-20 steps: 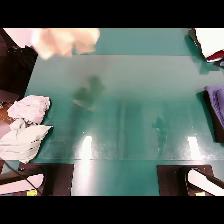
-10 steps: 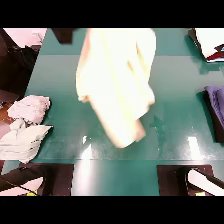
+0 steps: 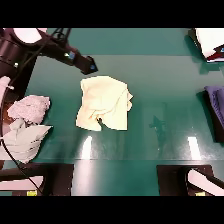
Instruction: Fold the shirts.
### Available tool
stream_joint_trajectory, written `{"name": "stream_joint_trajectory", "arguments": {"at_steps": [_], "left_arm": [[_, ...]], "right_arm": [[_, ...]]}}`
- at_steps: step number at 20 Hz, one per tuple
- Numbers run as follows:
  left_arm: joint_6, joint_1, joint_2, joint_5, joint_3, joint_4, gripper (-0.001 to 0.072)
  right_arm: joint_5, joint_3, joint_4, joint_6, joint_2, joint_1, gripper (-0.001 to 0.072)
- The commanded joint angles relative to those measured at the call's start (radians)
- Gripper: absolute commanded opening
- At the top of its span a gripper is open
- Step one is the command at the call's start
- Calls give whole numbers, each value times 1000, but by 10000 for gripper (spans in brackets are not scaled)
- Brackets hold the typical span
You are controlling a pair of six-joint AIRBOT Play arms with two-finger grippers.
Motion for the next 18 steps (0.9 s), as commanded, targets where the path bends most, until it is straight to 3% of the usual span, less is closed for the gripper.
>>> {"name": "stream_joint_trajectory", "arguments": {"at_steps": [1, 4, 8, 11, 14, 18], "left_arm": [[-145, 132, 22, -183, -23, 48, 706], [-183, 184, 118, -175, -239, 50, 706], [-241, 184, 299, 36, -725, 30, 707], [-220, 184, 356, 181, -1005, -80, 707], [-119, 182, 355, 325, -1129, -211, 707], [-110, 182, 351, 402, -1154, -242, 707]], "right_arm": [[4, 0, -3, -1, 0, -1, 24], [4, 0, -3, -1, -1, -1, 23], [4, 0, -3, -1, -1, -1, 23], [4, 0, -3, -1, -1, -1, 23], [5, 0, -3, -1, -1, 1, 23], [13, 0, -3, -1, -1, 0, 23]]}}
